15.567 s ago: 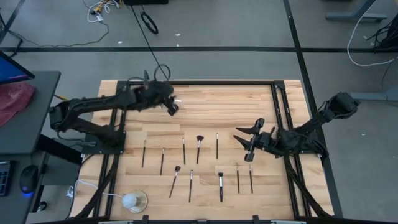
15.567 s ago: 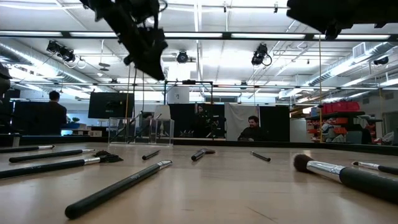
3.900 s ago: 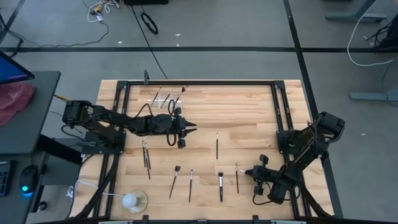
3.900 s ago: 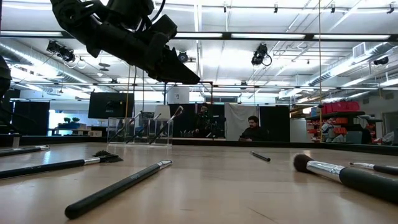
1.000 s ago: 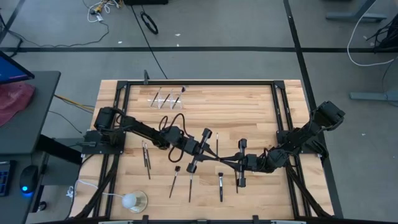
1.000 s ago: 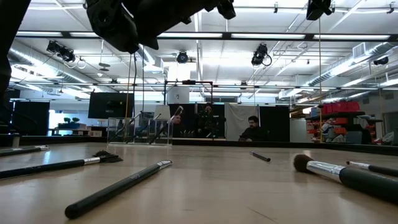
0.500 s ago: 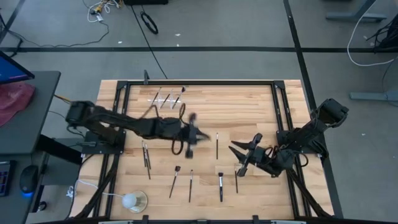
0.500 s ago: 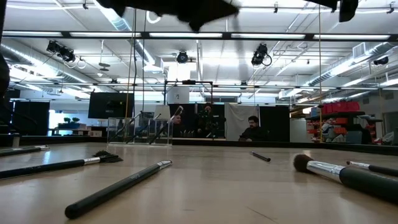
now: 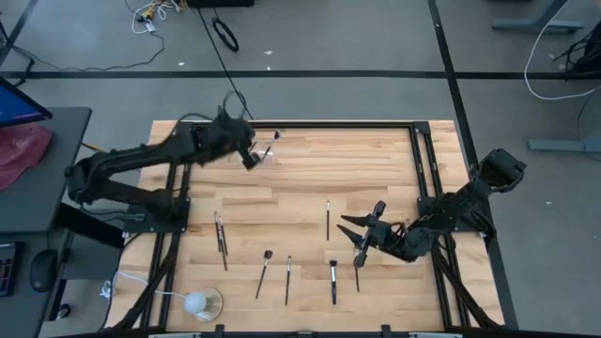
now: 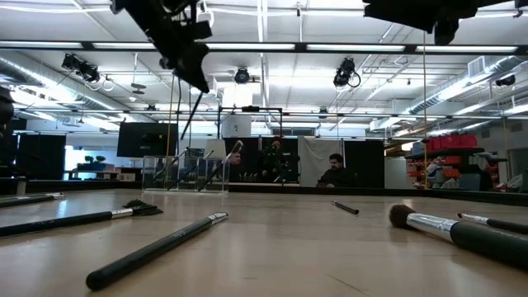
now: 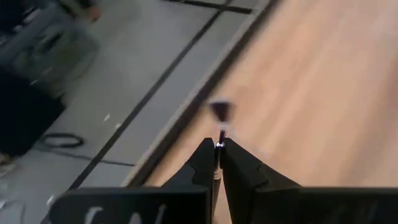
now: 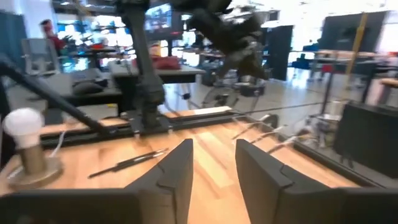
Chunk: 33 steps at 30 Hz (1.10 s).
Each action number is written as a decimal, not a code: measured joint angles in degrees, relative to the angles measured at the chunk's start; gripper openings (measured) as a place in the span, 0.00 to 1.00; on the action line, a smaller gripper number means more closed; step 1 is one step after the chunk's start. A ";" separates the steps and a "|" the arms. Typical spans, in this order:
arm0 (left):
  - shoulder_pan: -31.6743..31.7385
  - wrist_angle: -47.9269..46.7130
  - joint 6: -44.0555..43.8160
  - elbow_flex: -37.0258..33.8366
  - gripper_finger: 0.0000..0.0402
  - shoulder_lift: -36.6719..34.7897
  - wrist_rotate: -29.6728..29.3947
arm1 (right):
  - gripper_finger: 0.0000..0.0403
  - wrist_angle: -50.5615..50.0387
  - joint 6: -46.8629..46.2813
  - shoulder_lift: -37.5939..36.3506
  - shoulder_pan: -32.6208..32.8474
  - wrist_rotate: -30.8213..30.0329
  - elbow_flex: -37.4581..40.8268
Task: Put items in baskets/containers
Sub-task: Put the liner brush into the left section of the transparent organizer
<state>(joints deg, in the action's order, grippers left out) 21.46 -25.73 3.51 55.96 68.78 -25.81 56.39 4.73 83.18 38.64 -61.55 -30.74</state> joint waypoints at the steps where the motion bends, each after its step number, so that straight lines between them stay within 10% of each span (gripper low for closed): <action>1: 2.46 -0.44 0.45 0.00 0.05 0.08 1.25 | 0.30 -0.31 -0.41 0.02 -0.15 1.03 0.00; 10: 16.47 -1.24 0.26 -0.20 0.05 1.30 9.58 | 0.28 -1.22 -1.75 0.02 -0.42 2.65 0.00; 33: 19.65 12.64 -10.84 -17.57 0.07 1.35 13.42 | 0.28 -2.55 -3.02 0.02 -1.12 4.16 0.00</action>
<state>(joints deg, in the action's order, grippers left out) 41.10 -13.08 -7.33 38.39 70.13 -12.39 53.84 1.71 83.20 37.51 -57.39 -30.74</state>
